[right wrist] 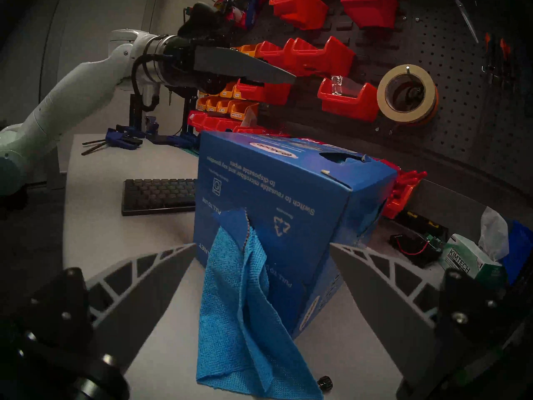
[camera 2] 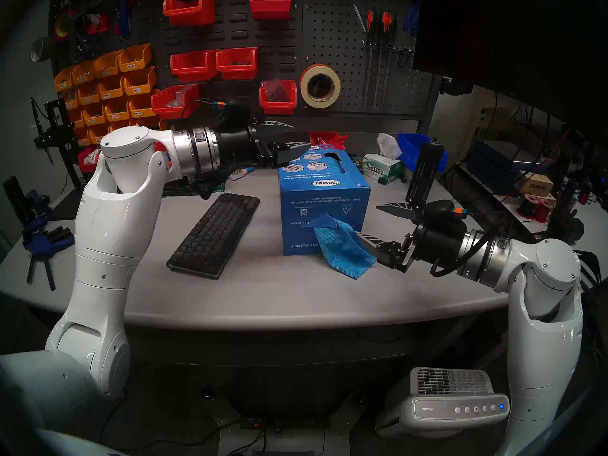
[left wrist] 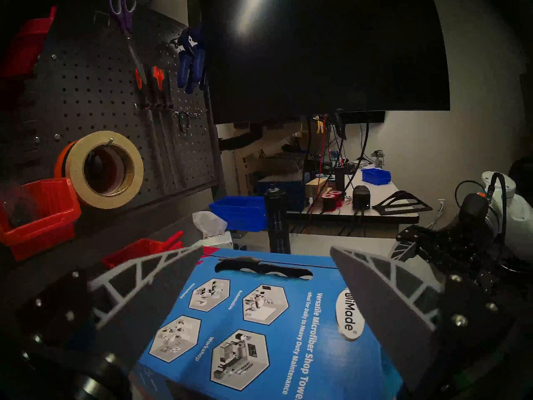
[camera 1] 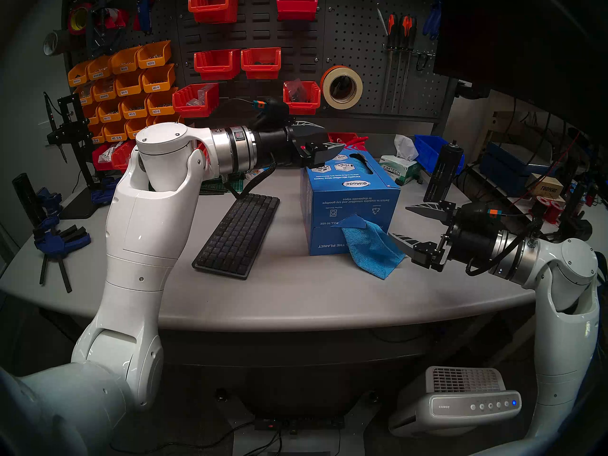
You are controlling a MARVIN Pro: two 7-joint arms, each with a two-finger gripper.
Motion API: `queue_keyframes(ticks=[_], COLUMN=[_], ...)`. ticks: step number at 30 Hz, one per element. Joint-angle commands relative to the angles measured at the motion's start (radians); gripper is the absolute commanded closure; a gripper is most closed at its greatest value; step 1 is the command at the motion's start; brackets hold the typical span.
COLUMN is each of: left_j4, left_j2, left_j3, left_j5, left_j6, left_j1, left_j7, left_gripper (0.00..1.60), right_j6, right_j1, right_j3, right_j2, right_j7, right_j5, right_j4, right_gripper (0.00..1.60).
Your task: Take out a shop towel
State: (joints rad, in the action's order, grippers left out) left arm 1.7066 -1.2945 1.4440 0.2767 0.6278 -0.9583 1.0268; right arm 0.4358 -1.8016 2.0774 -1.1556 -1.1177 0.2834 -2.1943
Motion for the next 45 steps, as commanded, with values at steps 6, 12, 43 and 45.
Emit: queue_keyframes(ticks=[6, 12, 43, 45], left_j4=[-0.092, -0.117, -0.185, -0.191], left_j2=[0.034, 0.034, 0.088, 0.086], left_j3=[-0.064, -0.092, -0.14, -0.142], left_j5=[-0.011, -0.024, -0.062, -0.061], left_j6=[-0.016, -0.047, -0.012, -0.016], left_j1=[0.115, 0.118, 0.128, 0.133], left_j7=[0.096, 0.102, 0.167, 0.169], left_gripper=[0.0, 0.0, 0.0, 0.0], right_j6=[0.043, 0.048, 0.055, 0.055], right_j1=[-0.028, -0.044, -0.042, -0.053], right_j3=[-0.03, -0.03, -0.097, -0.097], right_j2=[-0.076, -0.096, -0.126, -0.131], right_j7=[0.088, 0.109, 0.141, 0.144], right_j5=[-0.034, -0.049, -0.093, -0.097], right_j4=[-0.102, -0.121, -0.107, -0.106], right_gripper=[0.0, 0.0, 0.0, 0.0])
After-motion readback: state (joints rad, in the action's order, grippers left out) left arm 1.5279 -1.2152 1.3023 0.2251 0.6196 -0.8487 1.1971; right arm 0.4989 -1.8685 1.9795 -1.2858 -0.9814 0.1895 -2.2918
